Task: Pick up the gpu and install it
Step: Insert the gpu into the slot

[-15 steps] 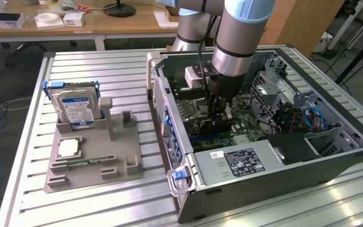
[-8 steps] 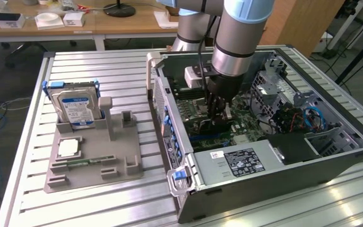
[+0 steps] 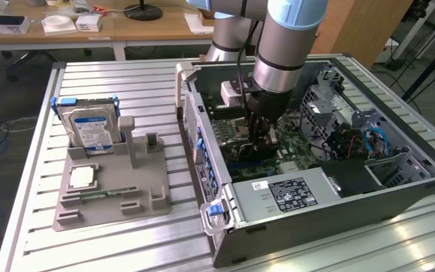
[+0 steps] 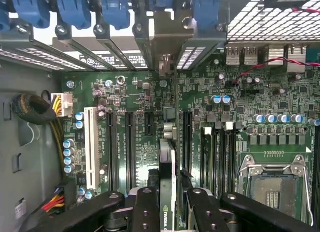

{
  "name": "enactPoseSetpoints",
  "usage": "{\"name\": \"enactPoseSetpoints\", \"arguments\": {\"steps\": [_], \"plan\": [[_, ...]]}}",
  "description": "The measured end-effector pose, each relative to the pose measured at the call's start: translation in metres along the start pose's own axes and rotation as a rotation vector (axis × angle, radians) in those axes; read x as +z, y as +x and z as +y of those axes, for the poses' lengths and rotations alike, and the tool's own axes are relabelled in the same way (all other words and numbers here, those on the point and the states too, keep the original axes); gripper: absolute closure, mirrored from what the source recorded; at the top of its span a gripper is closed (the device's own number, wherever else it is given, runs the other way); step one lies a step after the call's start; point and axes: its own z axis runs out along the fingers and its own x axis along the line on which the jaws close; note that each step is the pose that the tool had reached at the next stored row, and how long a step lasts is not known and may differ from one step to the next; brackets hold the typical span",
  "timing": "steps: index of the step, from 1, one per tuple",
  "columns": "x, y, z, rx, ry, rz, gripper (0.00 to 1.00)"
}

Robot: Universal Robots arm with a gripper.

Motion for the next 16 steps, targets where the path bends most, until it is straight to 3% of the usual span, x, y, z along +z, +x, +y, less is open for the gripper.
{"name": "enactPoseSetpoints", "arguments": {"steps": [12, 16], "plan": [[0.0029, 0.0000, 0.0000, 0.000, -0.0001, 0.0015, 0.74], [-0.0026, -0.0003, -0.0002, 0.000, 0.0011, -0.0013, 0.74]]}}
